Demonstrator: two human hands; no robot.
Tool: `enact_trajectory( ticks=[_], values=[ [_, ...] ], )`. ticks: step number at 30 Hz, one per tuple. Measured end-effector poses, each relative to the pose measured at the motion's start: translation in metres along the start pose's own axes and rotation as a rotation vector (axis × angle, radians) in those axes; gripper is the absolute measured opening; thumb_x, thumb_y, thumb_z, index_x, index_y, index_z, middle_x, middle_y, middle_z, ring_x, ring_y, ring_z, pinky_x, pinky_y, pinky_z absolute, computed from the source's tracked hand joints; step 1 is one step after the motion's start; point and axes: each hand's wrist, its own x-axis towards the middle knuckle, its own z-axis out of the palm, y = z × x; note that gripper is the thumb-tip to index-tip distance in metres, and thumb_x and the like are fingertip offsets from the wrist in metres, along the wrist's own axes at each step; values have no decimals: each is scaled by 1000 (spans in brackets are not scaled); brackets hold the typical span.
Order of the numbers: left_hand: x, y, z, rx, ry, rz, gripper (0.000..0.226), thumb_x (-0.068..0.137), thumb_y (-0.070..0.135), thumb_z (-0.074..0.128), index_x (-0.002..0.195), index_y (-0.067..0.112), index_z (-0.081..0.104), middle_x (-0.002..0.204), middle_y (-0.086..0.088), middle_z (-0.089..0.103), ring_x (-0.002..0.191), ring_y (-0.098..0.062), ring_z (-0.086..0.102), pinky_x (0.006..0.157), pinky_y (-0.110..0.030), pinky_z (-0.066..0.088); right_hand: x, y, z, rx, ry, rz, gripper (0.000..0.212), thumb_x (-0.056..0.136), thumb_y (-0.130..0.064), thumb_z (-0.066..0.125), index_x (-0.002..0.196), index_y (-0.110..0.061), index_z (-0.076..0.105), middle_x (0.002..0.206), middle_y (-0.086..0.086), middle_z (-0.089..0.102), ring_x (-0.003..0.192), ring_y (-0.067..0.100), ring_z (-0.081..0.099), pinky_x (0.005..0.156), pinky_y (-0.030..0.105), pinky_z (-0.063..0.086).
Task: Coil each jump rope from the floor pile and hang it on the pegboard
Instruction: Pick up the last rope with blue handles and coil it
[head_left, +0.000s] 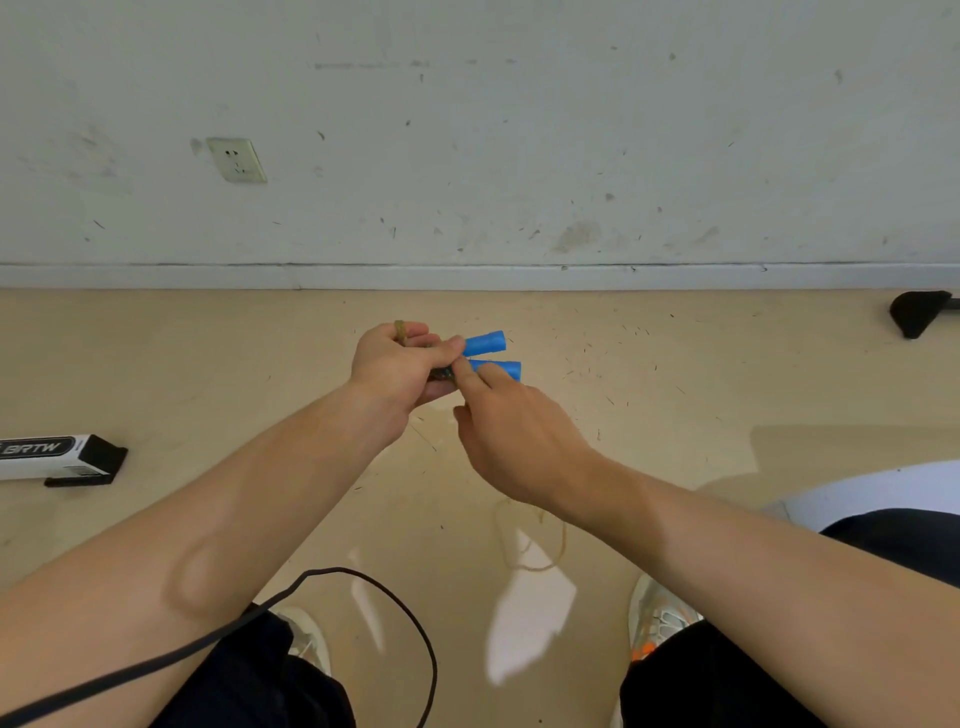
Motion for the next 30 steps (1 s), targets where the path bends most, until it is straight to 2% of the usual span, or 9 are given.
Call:
enact_trajectory(
  ticks=[5, 7, 11, 14, 16, 20, 23, 25, 30],
  values=[
    [5, 8, -2, -37, 53, 40, 36, 84, -1, 75, 112, 5, 53, 93, -2, 56, 77, -17, 68, 61, -30, 61, -4, 3, -4, 421, 216, 144, 17, 101, -26, 49, 117, -21, 50, 91, -4, 65, 74, 20, 59, 67, 40, 49],
    [8, 15, -7, -87, 72, 51, 35, 84, 0, 75, 112, 5, 54, 101, -5, 59, 81, -18, 70, 62, -29, 60, -2, 5, -4, 544, 144, 259, 14, 101, -36, 50, 103, -23, 52, 72, -4, 66, 62, 17, 59, 61, 37, 49],
    [6, 30, -17, -143, -104, -31, 38, 88, 4, 71, 122, 2, 55, 110, -11, 64, 86, -27, 74, 66, -27, 60, 8, 26, -5, 830, -211, 373, 43, 103, -47, 41, 85, -20, 69, 58, -7, 50, 57, 13, 45, 63, 35, 41],
    [-2, 35, -22, 65, -251, -49, 37, 88, 10, 73, 123, 7, 60, 112, -7, 68, 90, -27, 75, 66, -26, 59, 14, 45, -12, 685, -290, 357, 44, 98, -51, 51, 78, -18, 71, 66, -2, 46, 62, 13, 42, 66, 31, 38],
    [-6, 35, -24, 263, -310, 9, 36, 86, 11, 75, 119, 12, 61, 109, -1, 70, 86, -24, 75, 68, -29, 61, 19, 54, -18, 680, -252, 368, 33, 94, -38, 62, 72, -14, 64, 65, -2, 45, 60, 12, 40, 62, 29, 37],
    [-14, 35, -25, 461, -435, 56, 37, 84, 7, 77, 117, 11, 61, 105, 3, 67, 77, -25, 73, 74, -39, 63, 25, 60, -32, 795, -228, 364, 17, 90, -24, 69, 80, -11, 66, 63, -7, 45, 55, 6, 38, 58, 22, 34],
    [-17, 32, -23, 654, -472, 169, 38, 86, 8, 75, 119, 13, 58, 110, 1, 62, 73, -17, 71, 67, -34, 62, 26, 57, -37, 912, -236, 379, 16, 90, -24, 71, 82, -11, 70, 68, -5, 54, 56, 8, 43, 62, 23, 43],
    [-18, 29, -21, 746, -446, 260, 39, 87, 9, 75, 120, 17, 56, 112, 3, 60, 74, -12, 70, 65, -32, 62, 26, 53, -40, 985, -238, 406, 18, 93, -24, 67, 80, -12, 72, 72, -1, 55, 53, 10, 40, 64, 28, 48],
    [-9, 19, -18, 824, -288, 448, 44, 84, 9, 77, 121, 18, 54, 106, 7, 57, 85, -17, 67, 68, -37, 63, 22, 36, -48, 1099, -177, 505, 24, 98, -17, 54, 93, -3, 74, 66, -3, 56, 47, 11, 41, 47, 26, 44]
  ],
)
